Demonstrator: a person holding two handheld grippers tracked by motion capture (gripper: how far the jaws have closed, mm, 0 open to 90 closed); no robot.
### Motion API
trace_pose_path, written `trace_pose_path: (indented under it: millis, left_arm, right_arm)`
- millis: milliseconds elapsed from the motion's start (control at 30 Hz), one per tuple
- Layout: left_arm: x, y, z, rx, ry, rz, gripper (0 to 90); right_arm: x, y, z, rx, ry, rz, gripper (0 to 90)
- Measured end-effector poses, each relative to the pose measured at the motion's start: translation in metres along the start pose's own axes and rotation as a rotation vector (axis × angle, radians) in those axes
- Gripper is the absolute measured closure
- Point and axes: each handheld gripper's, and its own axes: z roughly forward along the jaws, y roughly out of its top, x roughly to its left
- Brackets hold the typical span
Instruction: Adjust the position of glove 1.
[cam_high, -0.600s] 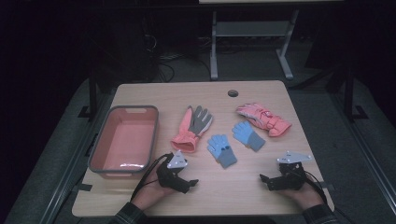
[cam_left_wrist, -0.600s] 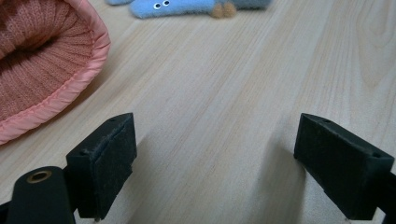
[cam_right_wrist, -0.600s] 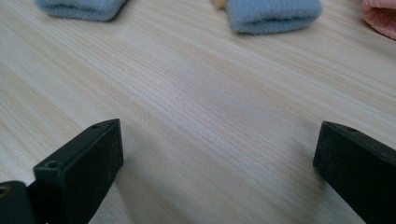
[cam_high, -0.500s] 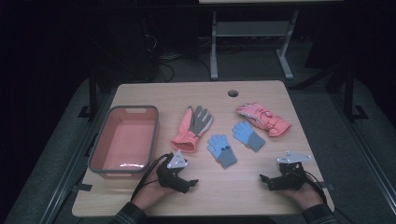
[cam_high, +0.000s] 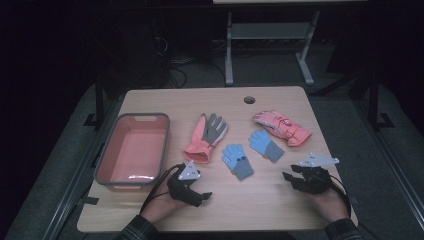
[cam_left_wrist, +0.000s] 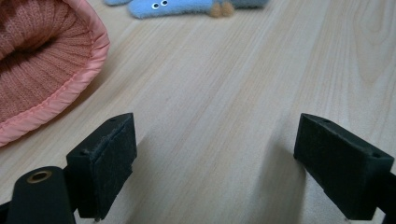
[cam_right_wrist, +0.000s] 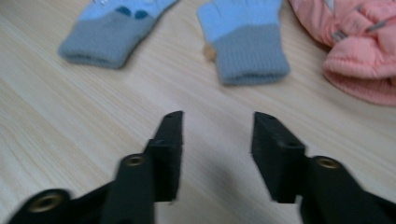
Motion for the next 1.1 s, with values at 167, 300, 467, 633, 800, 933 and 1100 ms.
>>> trace_pose_path:
  millis: [167,300,467,633,800,933,1100]
  left_arm:
    - [0.000,0.000,0.000,0.000,0.000,-0.001,12.4]
    - [0.000,0.000,0.000,0.001,-0.001,-0.001,12.4]
    - [0.000,0.000,0.000,0.002,-0.003,-0.003,12.4]
    - [0.000,0.000,0.001,0.000,-0.004,-0.005,12.5]
    - [0.000,0.000,0.000,0.002,-0.003,-0.005,12.5]
    - [0.000,0.000,0.000,0.003,-0.003,-0.005,12.6]
    - [0.000,0.000,0.000,0.003,-0.003,-0.005,12.6]
  right_arm:
    - [-0.004,0.009,0.003,-0.007,0.057,0.011,83.0]
    - [-0.008,0.014,0.008,-0.007,0.092,0.017,89.6]
    - [-0.013,0.026,0.018,-0.015,0.116,0.014,89.9]
    - [-0.018,0.037,0.028,-0.017,0.120,0.035,89.9]
    - [-0.022,0.044,0.036,-0.015,0.109,0.036,89.9]
    - [-0.026,0.052,0.048,0.000,0.104,0.040,89.9]
    - [-0.034,0.059,0.059,-0.004,0.106,0.065,89.9]
